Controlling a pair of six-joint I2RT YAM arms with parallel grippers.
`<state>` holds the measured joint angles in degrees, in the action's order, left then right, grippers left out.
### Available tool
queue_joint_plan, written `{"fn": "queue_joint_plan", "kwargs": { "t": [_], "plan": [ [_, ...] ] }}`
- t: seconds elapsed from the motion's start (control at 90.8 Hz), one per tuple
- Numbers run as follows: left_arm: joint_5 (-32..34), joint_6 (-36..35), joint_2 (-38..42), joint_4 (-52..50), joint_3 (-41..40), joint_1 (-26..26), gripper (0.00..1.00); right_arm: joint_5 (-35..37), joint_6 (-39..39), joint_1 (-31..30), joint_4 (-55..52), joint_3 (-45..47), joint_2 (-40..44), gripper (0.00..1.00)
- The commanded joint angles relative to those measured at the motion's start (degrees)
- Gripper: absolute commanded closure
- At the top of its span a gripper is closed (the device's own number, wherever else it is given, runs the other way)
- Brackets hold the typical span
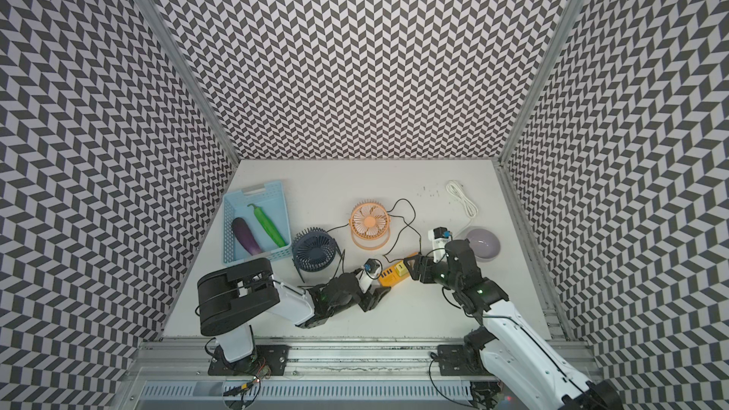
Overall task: Unplug the desk fan from the power strip
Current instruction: Remove the plug from the socket.
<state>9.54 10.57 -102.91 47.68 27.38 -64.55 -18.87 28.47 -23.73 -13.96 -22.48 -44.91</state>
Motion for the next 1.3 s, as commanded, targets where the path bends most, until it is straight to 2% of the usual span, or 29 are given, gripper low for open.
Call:
{"fn": "queue_joint_plan", "kwargs": {
  "t": [0.0, 0.308, 0.43, 0.496, 0.551, 0.969, 1.289],
  "plan": [
    [-0.03, -1.45, -1.34, 2.83, 1.99, -0.34, 0.36, 3.15, -0.53, -1.72, 0.66, -2.06, 0.10, 0.30],
    [-0.59, -2.77, -3.57, 4.21, 3.34, -0.32, 0.40, 10.02, -0.61, -7.43, -1.26, -4.64, -3.60, 0.32],
    [-0.75, -2.70, -4.10, 4.68, 3.25, -0.38, 0.47, 12.18, -0.66, -9.58, -1.13, -5.33, -5.12, 0.32],
    [-0.61, -2.91, -4.11, 4.71, 3.03, -0.46, 0.55, 12.94, -0.82, -10.33, -0.91, -5.53, -5.62, 0.32],
    [-0.18, -3.02, -3.94, 4.47, 2.77, -0.47, 0.57, 13.54, -0.78, -10.70, -0.90, -5.71, -5.79, 0.32],
    [5.19, -5.90, 0.91, 0.10, -0.66, -0.37, 0.58, 15.00, -2.04, -12.23, -0.84, -6.22, -6.72, 0.32],
    [4.41, -7.48, 2.36, 0.09, -2.24, 0.56, 0.58, 20.91, -4.96, -18.31, -4.02, -10.77, -11.60, 0.36]
  ]
}}
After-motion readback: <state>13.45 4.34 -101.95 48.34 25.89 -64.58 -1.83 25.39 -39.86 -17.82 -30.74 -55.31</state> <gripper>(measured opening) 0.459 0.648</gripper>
